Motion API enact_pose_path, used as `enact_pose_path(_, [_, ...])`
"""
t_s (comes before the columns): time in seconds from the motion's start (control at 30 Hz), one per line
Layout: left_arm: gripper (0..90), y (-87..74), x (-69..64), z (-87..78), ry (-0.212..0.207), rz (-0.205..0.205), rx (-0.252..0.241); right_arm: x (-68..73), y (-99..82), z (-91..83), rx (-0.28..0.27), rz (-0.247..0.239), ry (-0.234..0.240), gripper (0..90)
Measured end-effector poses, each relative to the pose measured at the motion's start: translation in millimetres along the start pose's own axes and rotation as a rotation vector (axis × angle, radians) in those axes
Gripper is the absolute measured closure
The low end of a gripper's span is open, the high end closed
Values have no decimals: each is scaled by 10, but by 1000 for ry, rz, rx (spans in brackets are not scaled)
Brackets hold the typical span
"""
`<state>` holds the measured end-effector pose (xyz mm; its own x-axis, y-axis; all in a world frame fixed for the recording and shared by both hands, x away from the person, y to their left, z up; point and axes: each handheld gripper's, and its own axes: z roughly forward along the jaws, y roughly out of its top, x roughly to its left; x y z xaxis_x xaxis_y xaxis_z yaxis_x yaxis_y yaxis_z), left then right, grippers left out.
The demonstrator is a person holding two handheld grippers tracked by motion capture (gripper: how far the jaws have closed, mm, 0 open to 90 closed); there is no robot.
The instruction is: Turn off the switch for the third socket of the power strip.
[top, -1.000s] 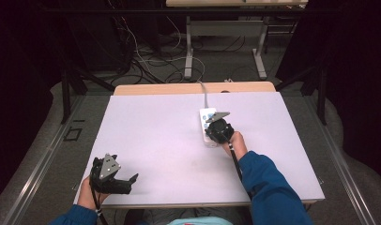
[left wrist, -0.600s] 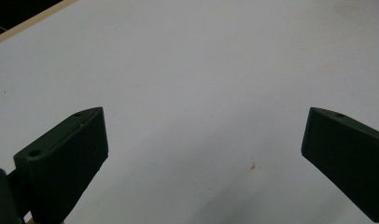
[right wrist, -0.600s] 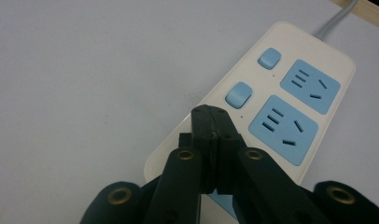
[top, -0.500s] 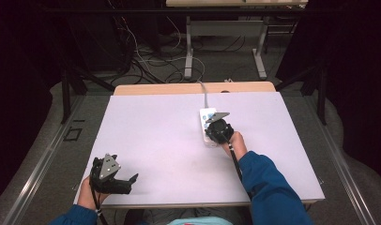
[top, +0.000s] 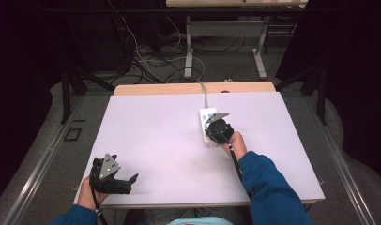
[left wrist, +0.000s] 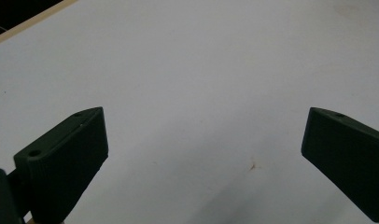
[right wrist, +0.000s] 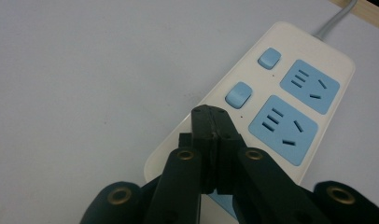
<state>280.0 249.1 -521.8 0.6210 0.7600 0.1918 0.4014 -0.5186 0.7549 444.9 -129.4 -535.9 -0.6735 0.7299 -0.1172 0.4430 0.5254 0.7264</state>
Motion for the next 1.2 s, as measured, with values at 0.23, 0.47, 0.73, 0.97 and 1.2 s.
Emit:
enact_pose_path(0.23, [5, 1, 0, 0, 0, 0, 0, -1, -2, 3, -5, 2, 2, 900])
enact_pose_path(0.47, [5, 2, 5, -4, 6, 10, 1, 1, -2, 3, -5, 1, 2, 900])
enact_pose_path(0.73, [5, 2, 4, -5, 2, 6, 0, -2, -2, 4, -6, 2, 2, 900])
enact_pose_path(0.97, [5, 3, -6, 0, 0, -1, -2, 0, -4, 2, -7, 1, 3, 900])
enact_pose_path(1.2, [5, 2, -5, 0, 1, 0, -2, -4, -5, -4, -5, 0, 2, 900])
